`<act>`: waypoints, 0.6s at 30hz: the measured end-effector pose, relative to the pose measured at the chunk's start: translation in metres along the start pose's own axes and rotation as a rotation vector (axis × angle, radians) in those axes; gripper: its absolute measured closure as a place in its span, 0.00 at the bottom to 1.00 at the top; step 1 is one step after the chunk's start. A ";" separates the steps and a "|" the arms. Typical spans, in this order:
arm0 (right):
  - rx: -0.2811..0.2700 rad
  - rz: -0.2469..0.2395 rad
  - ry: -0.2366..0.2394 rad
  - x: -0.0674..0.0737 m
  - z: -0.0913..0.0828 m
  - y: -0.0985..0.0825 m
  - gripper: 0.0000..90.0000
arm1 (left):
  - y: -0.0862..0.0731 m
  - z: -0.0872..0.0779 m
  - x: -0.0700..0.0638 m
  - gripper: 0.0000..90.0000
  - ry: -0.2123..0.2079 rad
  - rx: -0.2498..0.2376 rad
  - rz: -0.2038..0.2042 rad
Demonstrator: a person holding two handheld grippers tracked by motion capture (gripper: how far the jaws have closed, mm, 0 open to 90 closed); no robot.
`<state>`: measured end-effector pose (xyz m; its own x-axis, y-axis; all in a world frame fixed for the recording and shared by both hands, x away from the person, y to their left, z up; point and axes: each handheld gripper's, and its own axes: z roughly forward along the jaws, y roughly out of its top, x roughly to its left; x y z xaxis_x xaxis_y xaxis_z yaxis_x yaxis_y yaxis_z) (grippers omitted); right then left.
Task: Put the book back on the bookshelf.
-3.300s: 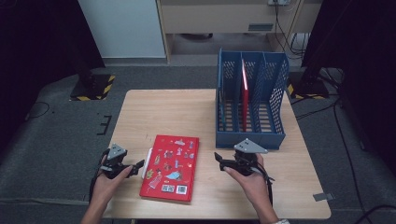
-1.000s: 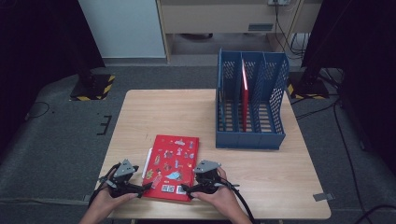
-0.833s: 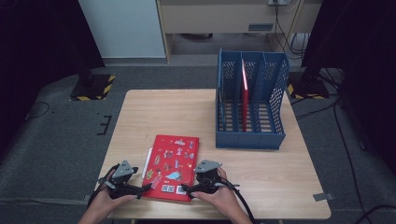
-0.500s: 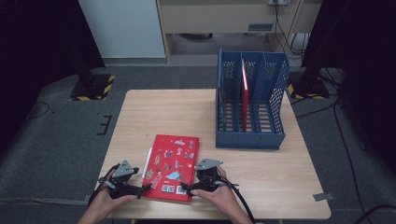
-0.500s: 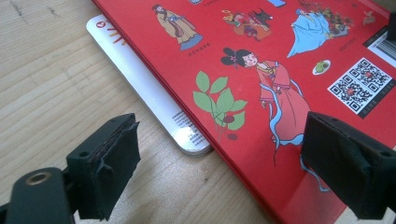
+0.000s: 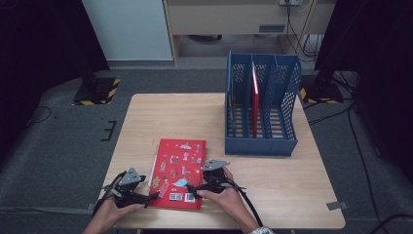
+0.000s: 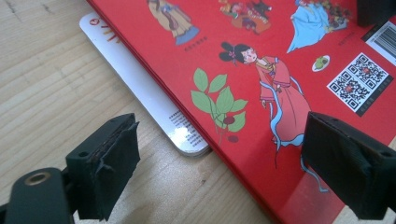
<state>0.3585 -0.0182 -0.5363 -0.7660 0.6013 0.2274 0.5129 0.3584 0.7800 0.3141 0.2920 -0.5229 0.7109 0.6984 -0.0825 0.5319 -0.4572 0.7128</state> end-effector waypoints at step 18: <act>0.008 0.015 -0.008 0.002 0.012 0.007 0.04 | 0.004 0.003 0.002 0.07 -0.007 0.003 0.011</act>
<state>0.3657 -0.0059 -0.5371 -0.7548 0.6126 0.2345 0.5278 0.3550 0.7716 0.3191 0.2902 -0.5226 0.7198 0.6895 -0.0800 0.5255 -0.4660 0.7118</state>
